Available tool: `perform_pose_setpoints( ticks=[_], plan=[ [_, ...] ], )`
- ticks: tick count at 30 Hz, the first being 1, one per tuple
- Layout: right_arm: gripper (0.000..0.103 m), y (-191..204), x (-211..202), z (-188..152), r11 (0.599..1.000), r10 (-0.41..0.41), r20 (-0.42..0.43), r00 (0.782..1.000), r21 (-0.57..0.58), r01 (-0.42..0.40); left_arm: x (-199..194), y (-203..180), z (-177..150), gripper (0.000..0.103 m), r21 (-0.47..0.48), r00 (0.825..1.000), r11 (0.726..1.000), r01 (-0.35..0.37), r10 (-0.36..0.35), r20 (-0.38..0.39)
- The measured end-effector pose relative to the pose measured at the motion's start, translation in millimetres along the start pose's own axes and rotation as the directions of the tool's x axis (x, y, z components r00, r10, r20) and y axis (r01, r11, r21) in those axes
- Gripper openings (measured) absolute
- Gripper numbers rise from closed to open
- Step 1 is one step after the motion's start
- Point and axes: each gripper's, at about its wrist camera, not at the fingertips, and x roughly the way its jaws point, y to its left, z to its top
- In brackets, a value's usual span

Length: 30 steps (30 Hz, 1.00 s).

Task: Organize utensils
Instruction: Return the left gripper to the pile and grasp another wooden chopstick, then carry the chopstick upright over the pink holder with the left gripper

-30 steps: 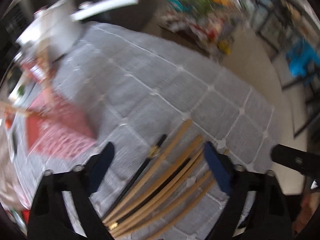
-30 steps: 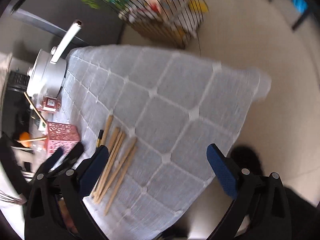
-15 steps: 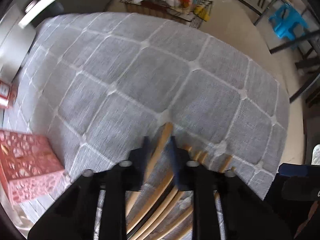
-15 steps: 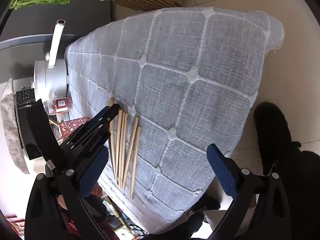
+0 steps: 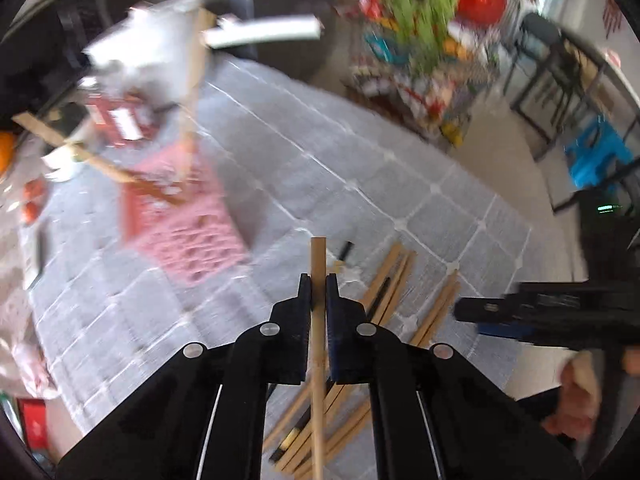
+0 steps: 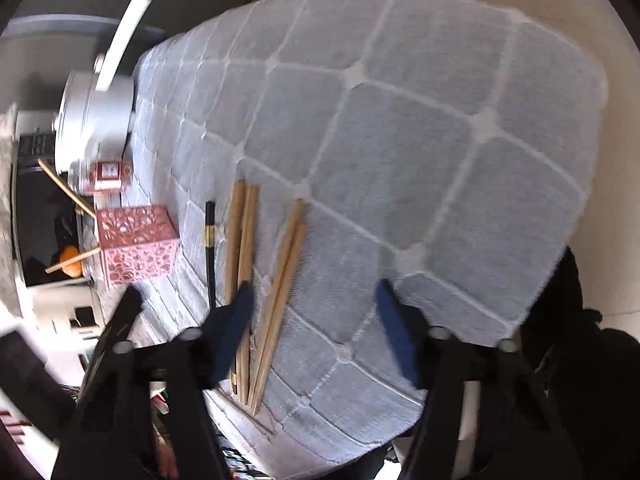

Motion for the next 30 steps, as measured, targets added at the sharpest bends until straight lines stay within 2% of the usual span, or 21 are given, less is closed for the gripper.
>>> perform_pose_setpoints(
  ticks=[2,6,8,10,14,19,25,30],
  plan=[
    [0.047,5,6,1,1.0,-0.016,0.009,1.0,-0.013,0.016,-23,9,-8,0.006,-0.04,0.998,0.999,0.001,0.002,0.058],
    [0.022,21,16,1,0.996,-0.051,0.05,0.997,-0.065,0.054,-58,8,-20,0.006,-0.059,0.991,0.998,0.007,0.001,0.136],
    [0.018,27,27,1,0.995,-0.06,0.046,0.997,-0.076,0.064,-69,6,-25,0.006,-0.048,0.987,0.999,0.009,-0.002,0.16],
    [0.014,32,27,0,0.992,-0.076,0.078,0.994,-0.098,0.083,-78,6,-27,0.006,-0.037,0.984,0.999,0.013,-0.006,0.178],
    [0.011,32,24,-3,0.992,-0.054,0.105,0.993,-0.11,0.066,-84,15,-31,0.006,-0.045,0.981,0.999,0.018,-0.009,0.191],
    [0.009,43,-7,-11,0.986,0.01,0.162,0.987,-0.167,0.017,-101,18,-33,0.006,-0.053,0.972,0.998,0.033,-0.02,0.232],
    [0.008,58,-40,-25,0.966,0.085,0.192,0.978,-0.258,-0.033,-119,15,-36,0.006,-0.059,0.961,0.998,0.02,-0.003,0.277],
    [0.006,73,-71,-40,0.933,0.147,0.242,0.959,-0.356,-0.053,-134,15,-37,0.006,-0.076,0.949,0.997,-0.004,0.028,0.315]
  ],
)
